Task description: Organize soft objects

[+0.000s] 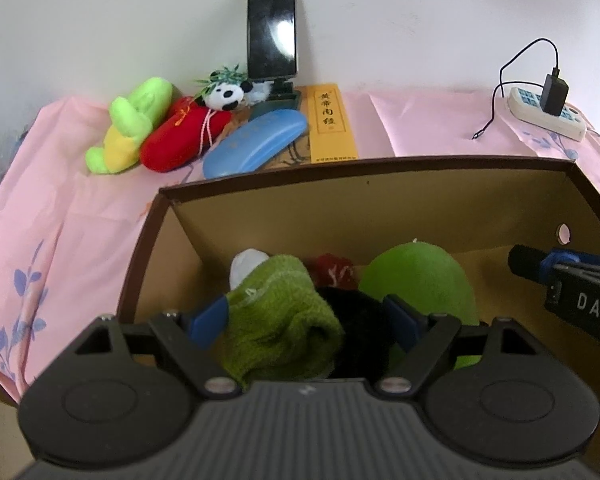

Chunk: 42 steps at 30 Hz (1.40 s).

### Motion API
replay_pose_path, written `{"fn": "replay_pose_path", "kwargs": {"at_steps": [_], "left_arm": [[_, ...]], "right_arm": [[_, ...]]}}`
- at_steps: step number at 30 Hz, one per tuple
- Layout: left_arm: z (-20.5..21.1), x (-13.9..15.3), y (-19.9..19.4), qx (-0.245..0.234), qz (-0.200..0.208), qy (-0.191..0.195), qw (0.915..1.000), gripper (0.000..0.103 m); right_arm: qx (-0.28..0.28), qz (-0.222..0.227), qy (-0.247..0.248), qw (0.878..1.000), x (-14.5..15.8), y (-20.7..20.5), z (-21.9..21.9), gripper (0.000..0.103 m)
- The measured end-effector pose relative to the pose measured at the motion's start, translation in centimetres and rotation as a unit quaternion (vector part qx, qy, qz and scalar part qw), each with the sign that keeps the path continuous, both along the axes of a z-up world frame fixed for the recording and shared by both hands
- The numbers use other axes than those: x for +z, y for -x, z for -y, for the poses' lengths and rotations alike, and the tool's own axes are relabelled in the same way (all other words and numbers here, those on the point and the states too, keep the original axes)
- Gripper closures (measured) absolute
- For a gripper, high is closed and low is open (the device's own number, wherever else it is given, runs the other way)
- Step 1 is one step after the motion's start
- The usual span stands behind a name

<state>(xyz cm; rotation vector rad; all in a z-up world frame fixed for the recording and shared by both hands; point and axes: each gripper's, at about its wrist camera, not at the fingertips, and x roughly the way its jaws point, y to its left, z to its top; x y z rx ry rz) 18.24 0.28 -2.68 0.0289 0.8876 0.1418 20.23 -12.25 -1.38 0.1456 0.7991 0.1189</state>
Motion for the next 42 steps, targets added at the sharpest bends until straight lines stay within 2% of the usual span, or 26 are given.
{"fn": "replay_pose_path", "kwargs": {"at_steps": [14, 42], "left_arm": [[-0.1, -0.1, 0.3, 0.005, -0.001, -0.001, 1.0, 0.019], [-0.1, 0.3, 0.7, 0.011, 0.004, -0.004, 0.9999, 0.019]], "right_arm": [[-0.004, 0.031, 0.016, 0.999, 0.2, 0.8, -0.1, 0.087], [0.005, 0.029, 0.014, 0.999, 0.2, 0.9, -0.3, 0.087]]}}
